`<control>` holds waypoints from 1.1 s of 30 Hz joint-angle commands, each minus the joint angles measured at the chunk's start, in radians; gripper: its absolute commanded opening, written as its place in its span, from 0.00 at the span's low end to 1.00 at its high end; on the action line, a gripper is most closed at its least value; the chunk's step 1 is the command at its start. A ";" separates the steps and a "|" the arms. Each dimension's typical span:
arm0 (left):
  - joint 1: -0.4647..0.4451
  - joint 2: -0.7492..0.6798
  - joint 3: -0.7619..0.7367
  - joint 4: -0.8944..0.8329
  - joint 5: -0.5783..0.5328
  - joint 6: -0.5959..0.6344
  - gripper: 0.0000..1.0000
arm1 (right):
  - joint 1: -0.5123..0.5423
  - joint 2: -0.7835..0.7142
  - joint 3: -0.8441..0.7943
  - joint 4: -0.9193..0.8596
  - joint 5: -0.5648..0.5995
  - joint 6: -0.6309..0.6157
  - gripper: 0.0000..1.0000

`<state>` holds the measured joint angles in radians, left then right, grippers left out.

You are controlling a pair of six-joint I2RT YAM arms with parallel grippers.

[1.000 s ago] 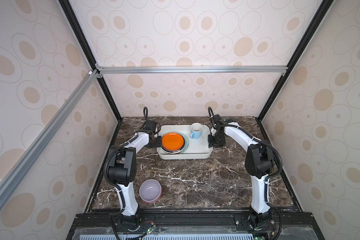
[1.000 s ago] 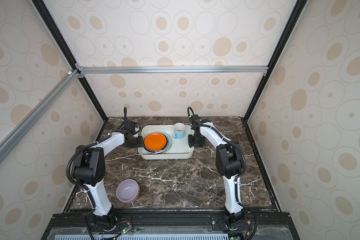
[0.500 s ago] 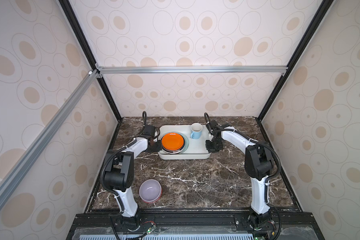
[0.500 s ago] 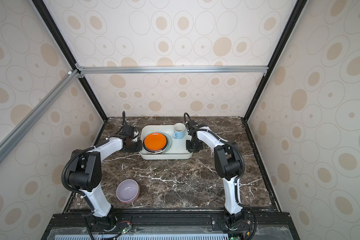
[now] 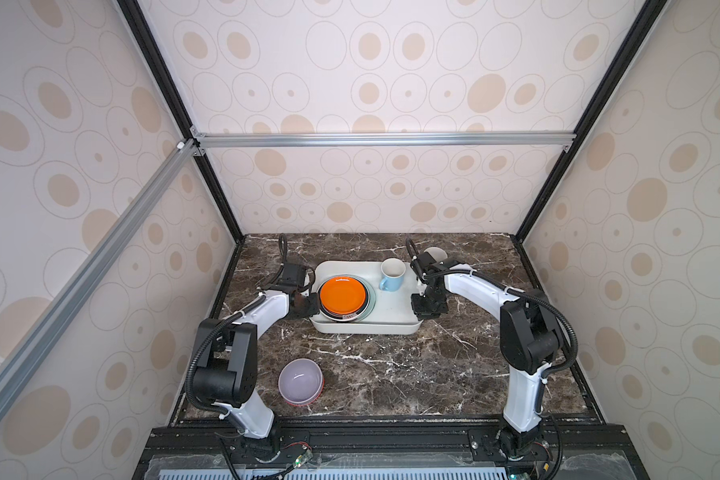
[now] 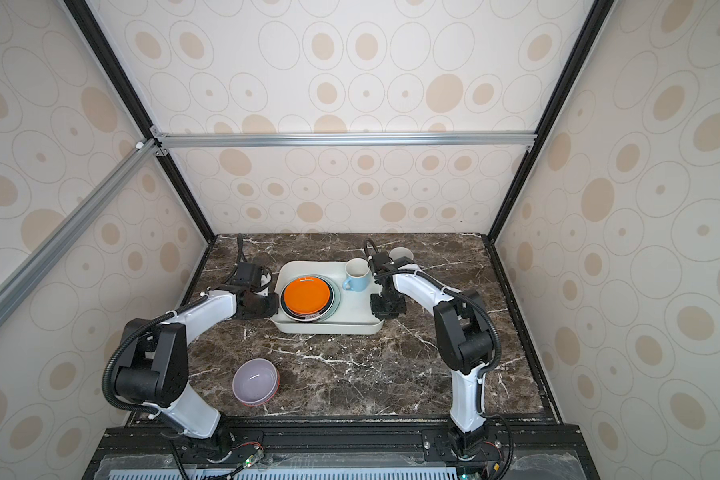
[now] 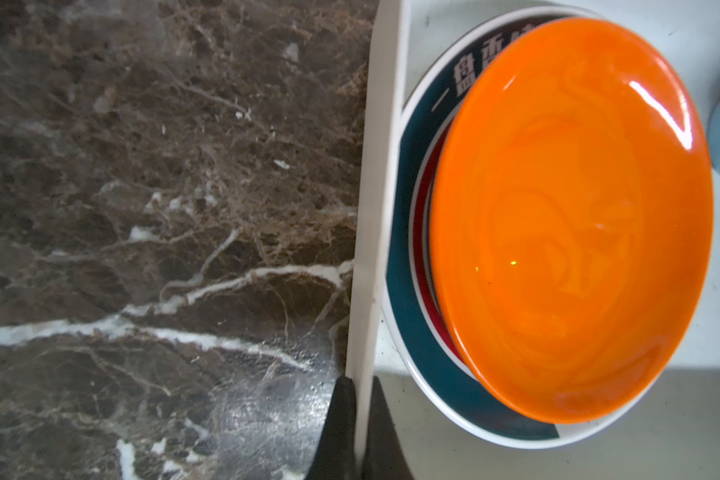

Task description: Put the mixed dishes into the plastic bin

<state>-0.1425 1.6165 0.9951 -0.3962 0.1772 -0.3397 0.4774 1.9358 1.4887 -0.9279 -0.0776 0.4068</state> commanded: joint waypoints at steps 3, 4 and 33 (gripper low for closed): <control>0.005 -0.083 -0.045 -0.034 0.028 -0.014 0.05 | 0.018 -0.072 -0.082 -0.019 0.014 0.026 0.20; 0.005 -0.094 -0.054 -0.038 0.030 -0.015 0.05 | 0.019 -0.083 -0.097 -0.016 0.013 0.030 0.20; -0.127 0.204 0.649 -0.271 0.001 0.017 0.52 | -0.186 0.135 0.569 -0.301 0.163 -0.109 0.57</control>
<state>-0.2050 1.7367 1.5299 -0.5880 0.1802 -0.3500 0.3031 2.0125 1.9915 -1.1530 0.0658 0.3233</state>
